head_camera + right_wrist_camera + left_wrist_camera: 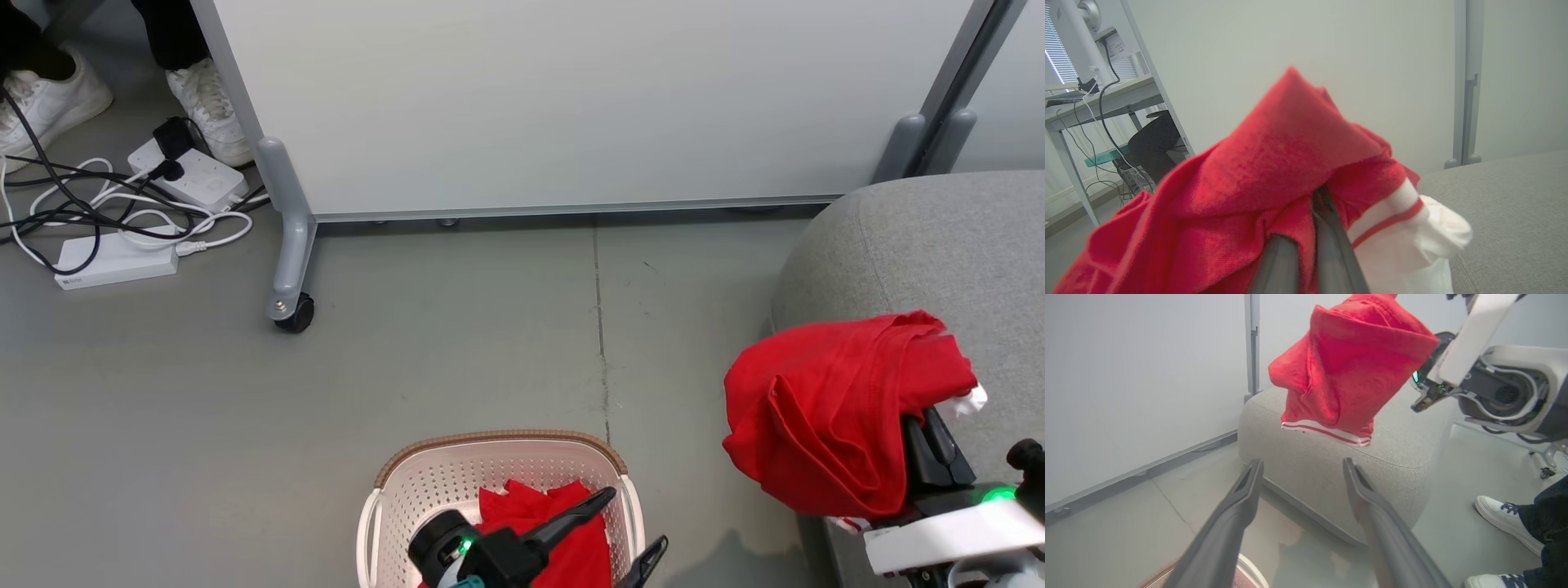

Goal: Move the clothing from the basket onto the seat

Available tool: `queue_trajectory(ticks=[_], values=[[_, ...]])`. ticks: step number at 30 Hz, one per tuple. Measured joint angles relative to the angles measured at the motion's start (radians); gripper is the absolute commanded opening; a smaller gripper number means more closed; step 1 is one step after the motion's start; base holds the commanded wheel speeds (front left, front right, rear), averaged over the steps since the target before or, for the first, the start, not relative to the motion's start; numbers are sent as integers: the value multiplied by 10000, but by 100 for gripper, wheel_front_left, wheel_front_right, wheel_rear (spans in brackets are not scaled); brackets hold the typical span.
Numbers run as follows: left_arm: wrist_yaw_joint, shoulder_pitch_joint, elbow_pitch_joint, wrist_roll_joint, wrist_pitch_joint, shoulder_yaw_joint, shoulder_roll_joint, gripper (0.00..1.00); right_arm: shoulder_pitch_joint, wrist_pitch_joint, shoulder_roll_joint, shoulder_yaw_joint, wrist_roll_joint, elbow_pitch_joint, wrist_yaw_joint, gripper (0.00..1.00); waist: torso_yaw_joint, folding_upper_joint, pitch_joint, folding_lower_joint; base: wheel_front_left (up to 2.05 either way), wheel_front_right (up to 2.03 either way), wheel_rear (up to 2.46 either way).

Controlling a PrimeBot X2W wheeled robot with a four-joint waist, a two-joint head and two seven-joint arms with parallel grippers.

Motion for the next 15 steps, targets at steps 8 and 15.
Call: queue_trajectory(ticks=[8,15], values=[[0,527,63,27,0,846,-332,100,93,0,117,17,6,73,0,0,13,0,-24,0,0,0,0],[0,626,71,303,0,970,-441,100,110,0,94,58,13,86,0,0,118,0,-37,0,0,0,0]])
